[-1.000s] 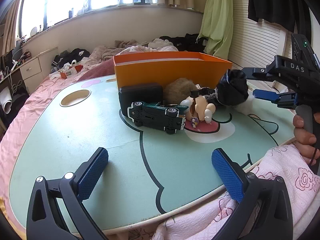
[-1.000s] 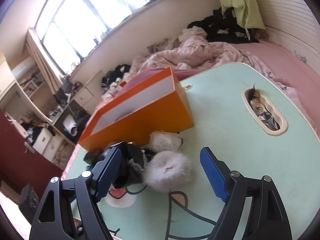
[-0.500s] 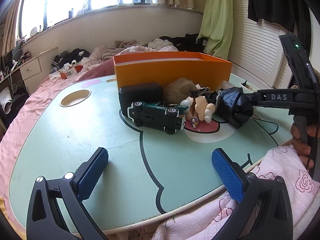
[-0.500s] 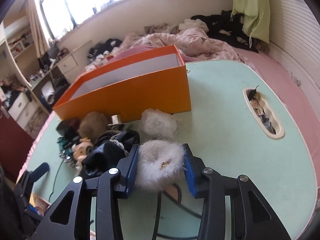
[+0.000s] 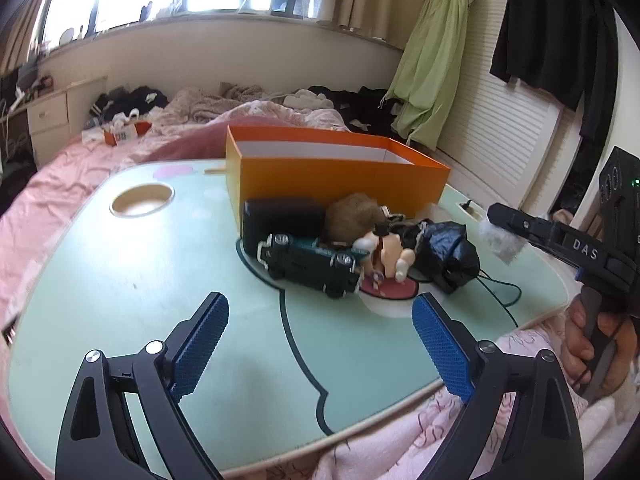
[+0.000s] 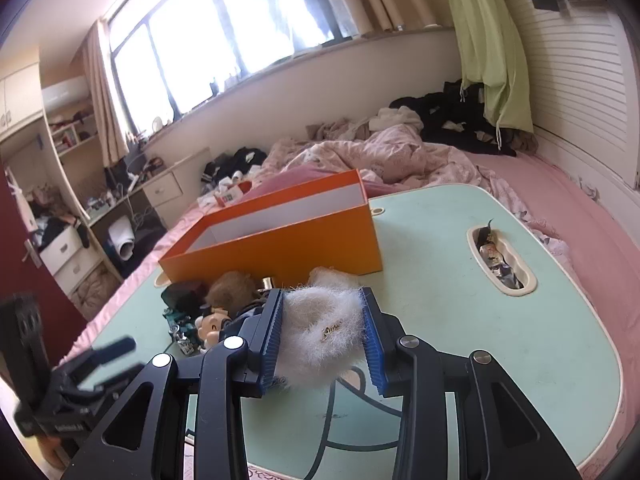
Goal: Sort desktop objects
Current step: 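Grasp the green toy car with the left gripper while the right gripper holds the pom-pom, then drop the toy car into the orange box with left while right drops the pom-pom in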
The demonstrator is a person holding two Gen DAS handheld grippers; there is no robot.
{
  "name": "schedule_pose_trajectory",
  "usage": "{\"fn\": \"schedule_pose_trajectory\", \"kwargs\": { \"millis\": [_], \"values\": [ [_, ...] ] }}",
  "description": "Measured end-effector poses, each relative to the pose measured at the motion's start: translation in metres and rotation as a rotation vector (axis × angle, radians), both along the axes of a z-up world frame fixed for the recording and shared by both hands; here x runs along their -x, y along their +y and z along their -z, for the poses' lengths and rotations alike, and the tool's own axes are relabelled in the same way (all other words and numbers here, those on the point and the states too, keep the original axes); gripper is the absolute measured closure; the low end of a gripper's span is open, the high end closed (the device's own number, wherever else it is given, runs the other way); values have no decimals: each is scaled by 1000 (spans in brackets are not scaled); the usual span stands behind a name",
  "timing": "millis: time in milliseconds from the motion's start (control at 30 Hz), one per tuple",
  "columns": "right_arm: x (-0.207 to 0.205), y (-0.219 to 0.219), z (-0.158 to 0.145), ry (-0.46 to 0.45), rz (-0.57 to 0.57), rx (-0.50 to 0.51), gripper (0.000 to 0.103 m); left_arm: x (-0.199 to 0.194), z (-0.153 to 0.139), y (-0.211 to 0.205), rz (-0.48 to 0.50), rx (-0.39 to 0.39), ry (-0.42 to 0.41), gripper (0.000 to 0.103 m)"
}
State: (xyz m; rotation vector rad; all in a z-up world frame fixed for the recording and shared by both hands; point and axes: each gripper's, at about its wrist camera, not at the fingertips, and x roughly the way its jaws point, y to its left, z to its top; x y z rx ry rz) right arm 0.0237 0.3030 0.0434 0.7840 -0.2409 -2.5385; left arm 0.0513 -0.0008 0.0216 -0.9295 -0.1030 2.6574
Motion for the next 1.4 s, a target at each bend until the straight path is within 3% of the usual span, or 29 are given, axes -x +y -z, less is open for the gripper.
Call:
{"fn": "schedule_pose_trajectory", "kwargs": {
  "millis": [100, 267, 400, 500, 567, 600, 633, 867, 1033, 1200, 1400],
  "values": [
    [6, -2, -1, -3, -5, 4, 67, 15, -8, 6, -18, 58, -14, 10],
    [6, -2, 1, -10, -10, 7, 67, 47, -4, 12, 41, 129, -148, 10],
    [6, -3, 1, -12, -15, 5, 67, 63, 1, 21, 126, 126, -209, 10],
    [6, -4, 1, -14, -21, 5, 67, 72, 5, 28, 127, 135, -239, 10],
    [6, -4, 2, -15, -22, 5, 67, 74, 6, 30, 125, 125, -235, 15],
    [7, -4, 2, -15, -22, 5, 67, 74, 7, 29, 127, 108, -236, 29],
    [6, -4, 2, -15, -21, 7, 67, 72, 7, 26, 128, 87, -233, 31],
    [7, -4, 1, -10, -29, 6, 67, 46, 4, 1, 115, -6, -212, 31],
    [14, -9, -12, 9, -68, 0, 67, 34, -26, -3, 98, -54, -120, 31],
    [46, -32, -38, 77, -66, -57, 67, 69, -64, 13, 84, -58, -42, 31],
    [115, -73, -45, 48, -75, -123, 67, 143, -68, 22, -11, -56, -78, 31]
  ]
}}
